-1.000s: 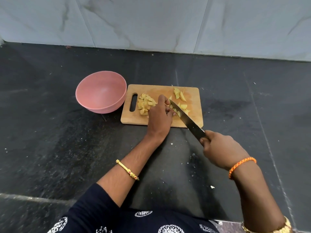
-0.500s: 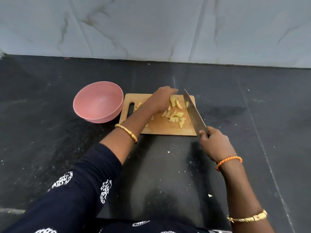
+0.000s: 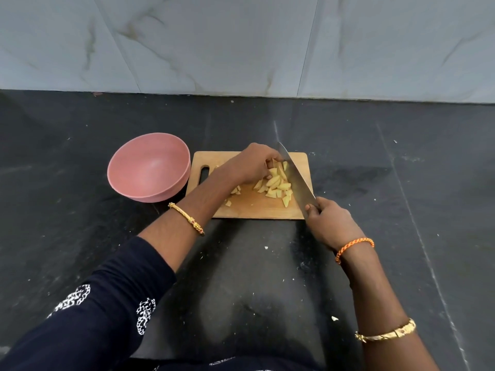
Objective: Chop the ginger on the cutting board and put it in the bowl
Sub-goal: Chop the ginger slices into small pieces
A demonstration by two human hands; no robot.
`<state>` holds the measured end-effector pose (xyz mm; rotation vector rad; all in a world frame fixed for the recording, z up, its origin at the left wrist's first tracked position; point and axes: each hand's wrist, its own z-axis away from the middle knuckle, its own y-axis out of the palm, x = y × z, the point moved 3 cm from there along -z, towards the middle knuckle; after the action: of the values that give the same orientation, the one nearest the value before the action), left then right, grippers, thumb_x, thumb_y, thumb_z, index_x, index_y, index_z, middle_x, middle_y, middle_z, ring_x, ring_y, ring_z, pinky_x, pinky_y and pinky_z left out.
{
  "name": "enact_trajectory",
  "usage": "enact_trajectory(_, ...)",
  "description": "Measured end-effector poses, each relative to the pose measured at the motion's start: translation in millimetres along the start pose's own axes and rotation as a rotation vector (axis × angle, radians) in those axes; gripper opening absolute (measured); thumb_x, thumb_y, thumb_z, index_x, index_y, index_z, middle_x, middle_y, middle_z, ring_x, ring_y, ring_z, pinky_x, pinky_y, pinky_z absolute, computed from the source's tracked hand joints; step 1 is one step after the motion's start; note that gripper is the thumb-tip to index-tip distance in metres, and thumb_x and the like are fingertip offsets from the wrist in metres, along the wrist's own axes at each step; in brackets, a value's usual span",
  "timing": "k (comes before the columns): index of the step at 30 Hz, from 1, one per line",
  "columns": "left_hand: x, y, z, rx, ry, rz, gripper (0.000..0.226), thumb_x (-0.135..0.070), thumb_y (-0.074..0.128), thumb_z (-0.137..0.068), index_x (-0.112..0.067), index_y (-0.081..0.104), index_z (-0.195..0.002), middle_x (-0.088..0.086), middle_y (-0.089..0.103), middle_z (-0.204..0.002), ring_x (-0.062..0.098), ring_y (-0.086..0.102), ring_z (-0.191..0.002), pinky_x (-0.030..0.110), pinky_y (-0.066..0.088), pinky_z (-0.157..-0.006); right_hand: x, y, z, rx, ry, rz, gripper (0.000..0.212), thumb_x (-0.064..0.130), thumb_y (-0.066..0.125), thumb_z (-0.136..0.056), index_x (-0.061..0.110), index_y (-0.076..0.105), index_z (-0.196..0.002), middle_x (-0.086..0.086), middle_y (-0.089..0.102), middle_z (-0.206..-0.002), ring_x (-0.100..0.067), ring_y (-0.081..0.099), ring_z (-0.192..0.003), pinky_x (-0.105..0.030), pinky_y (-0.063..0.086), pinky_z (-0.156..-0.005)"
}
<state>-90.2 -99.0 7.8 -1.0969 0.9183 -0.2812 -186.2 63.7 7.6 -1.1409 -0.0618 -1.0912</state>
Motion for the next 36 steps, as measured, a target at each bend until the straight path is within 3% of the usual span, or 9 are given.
enact_trajectory(6, -5, 0, 0, 0.059, 0.129, -0.214, 0.042, -0.013, 0.060, -0.089, -0.026, 0.054, -0.129, 0.000, 0.055, -0.107, 0.009, 0.049, -0.086, 0.023, 0.040, -0.072, -14, -9, 1, -0.054, 0.029, -0.093, 0.026, 0.030, 0.040, -0.099, 0.012, 0.053, -0.085, -0.012, 0.058, -0.083, -0.024, 0.053, -0.067, -0.027, 0.041, -0.048)
enact_trajectory(10, -8, -1, 1, 0.054, 0.264, -0.401, 0.037, -0.021, 0.058, -0.091, -0.032, 0.056, -0.126, -0.002, 0.047, -0.111, 0.007, 0.043, -0.088, 0.021, 0.036, -0.062, -19, -14, 4, -0.064, 0.039, -0.140, 0.028, 0.031, 0.040, -0.099, 0.008, 0.055, -0.092, -0.012, 0.057, -0.081, -0.023, 0.052, -0.066, -0.024, 0.039, -0.042)
enact_trajectory(13, -3, -5, 4, -0.016, 0.289, -0.396, 0.027, -0.027, 0.060, -0.089, -0.027, 0.065, -0.116, -0.001, 0.051, -0.114, 0.009, 0.048, -0.095, 0.022, 0.044, -0.066, -18, -13, 8, -0.033, 0.029, -0.147, 0.028, 0.031, 0.039, -0.099, 0.010, 0.056, -0.096, -0.010, 0.056, -0.078, -0.019, 0.050, -0.061, -0.024, 0.038, -0.041)
enact_trajectory(16, 6, 0, 11, -0.079, 0.240, -0.322, 0.027, -0.029, 0.058, -0.091, -0.022, 0.066, -0.115, 0.001, 0.056, -0.111, 0.012, 0.052, -0.095, 0.028, 0.050, -0.075, -17, -8, 12, -0.010, 0.017, -0.126, 0.026, 0.032, 0.039, -0.100, 0.014, 0.055, -0.092, -0.007, 0.055, -0.076, -0.018, 0.049, -0.058, -0.024, 0.039, -0.041)
enact_trajectory(19, 8, 7, 17, -0.163, 0.181, -0.242, 0.029, -0.028, 0.055, -0.092, -0.016, 0.065, -0.117, 0.004, 0.059, -0.102, 0.013, 0.053, -0.089, 0.024, 0.044, -0.071, -16, -2, 15, -0.019, 0.002, -0.091, 0.026, 0.031, 0.039, -0.100, 0.020, 0.050, -0.078, -0.004, 0.054, -0.075, -0.017, 0.049, -0.057, -0.026, 0.039, -0.048)
enact_trajectory(24, 7, 18, 21, -0.262, 0.134, -0.145, 0.028, -0.025, 0.057, -0.091, -0.014, 0.065, -0.116, 0.005, 0.060, -0.103, 0.014, 0.051, -0.093, 0.023, 0.042, -0.070, -9, 6, 18, -0.004, -0.027, -0.067, 0.016, 0.029, 0.039, -0.100, 0.020, 0.051, -0.096, -0.005, 0.056, -0.086, -0.016, 0.051, -0.065, -0.028, 0.043, -0.058)
enact_trajectory(27, 3, 22, 20, -0.244, 0.170, -0.132, 0.031, -0.026, 0.060, -0.089, -0.013, 0.065, -0.117, 0.006, 0.058, -0.107, 0.017, 0.049, -0.099, 0.025, 0.043, -0.076, -9, 6, 19, -0.010, -0.018, -0.063, 0.018, 0.030, 0.039, -0.100, 0.018, 0.052, -0.095, -0.006, 0.057, -0.086, -0.017, 0.052, -0.068, -0.032, 0.046, -0.064)
enact_trajectory(31, 2, 22, 16, -0.307, 0.147, -0.087, 0.027, -0.027, 0.061, -0.089, -0.012, 0.068, -0.110, 0.005, 0.061, -0.101, 0.017, 0.052, -0.096, 0.030, 0.047, -0.078, -13, 2, 20, -0.013, 0.002, -0.067, 0.023, 0.029, 0.040, -0.100, 0.015, 0.055, -0.092, -0.002, 0.053, -0.075, -0.015, 0.050, -0.063, -0.029, 0.043, -0.057)
enact_trajectory(36, 6, 24, 14, -0.433, 0.001, -0.051, 0.026, -0.025, 0.060, -0.090, -0.009, 0.069, -0.108, 0.006, 0.062, -0.101, 0.018, 0.054, -0.095, 0.032, 0.050, -0.080, -11, 0, 18, -0.031, 0.000, -0.054, 0.023, 0.029, 0.040, -0.100, 0.014, 0.056, -0.093, -0.004, 0.055, -0.079, -0.022, 0.054, -0.072, -0.033, 0.045, -0.066)
